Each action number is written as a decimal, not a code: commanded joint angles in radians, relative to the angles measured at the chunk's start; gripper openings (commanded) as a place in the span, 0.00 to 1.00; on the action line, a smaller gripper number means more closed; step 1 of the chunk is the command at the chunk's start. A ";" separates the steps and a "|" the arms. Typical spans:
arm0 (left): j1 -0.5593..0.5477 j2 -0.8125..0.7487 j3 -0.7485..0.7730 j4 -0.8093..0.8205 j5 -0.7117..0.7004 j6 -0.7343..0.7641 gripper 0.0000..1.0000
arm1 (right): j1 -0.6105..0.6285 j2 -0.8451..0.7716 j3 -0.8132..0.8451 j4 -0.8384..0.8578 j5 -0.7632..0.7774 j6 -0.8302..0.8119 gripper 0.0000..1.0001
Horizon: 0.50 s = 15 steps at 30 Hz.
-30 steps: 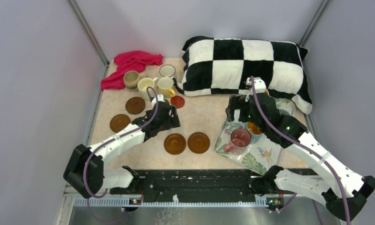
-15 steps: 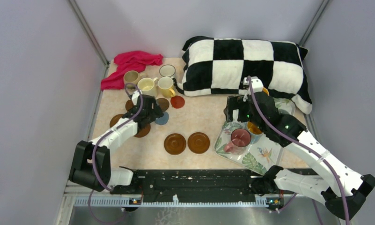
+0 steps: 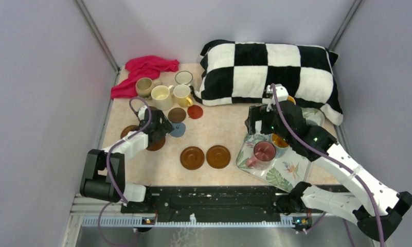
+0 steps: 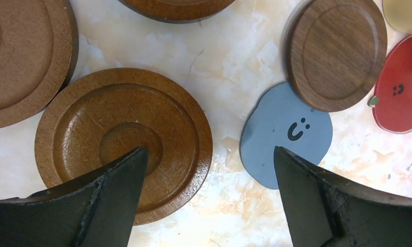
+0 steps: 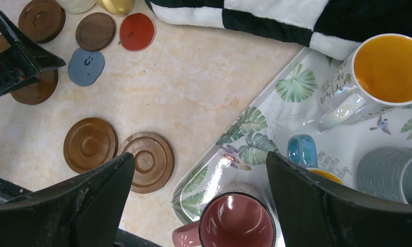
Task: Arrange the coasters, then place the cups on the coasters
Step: Move the coaster to the center of the board.
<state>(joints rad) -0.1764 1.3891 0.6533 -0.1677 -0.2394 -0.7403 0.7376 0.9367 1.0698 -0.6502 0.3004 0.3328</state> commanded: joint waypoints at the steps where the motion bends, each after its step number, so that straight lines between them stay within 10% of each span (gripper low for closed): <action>1: 0.005 -0.008 -0.032 0.005 0.072 -0.020 0.98 | 0.003 -0.007 0.038 0.036 -0.008 -0.016 0.99; 15: -0.142 -0.216 -0.178 -0.129 0.031 -0.143 0.98 | 0.003 -0.003 0.015 0.060 0.012 -0.019 0.99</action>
<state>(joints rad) -0.2535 1.2053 0.5167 -0.1810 -0.2001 -0.8043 0.7376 0.9367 1.0698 -0.6361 0.2951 0.3229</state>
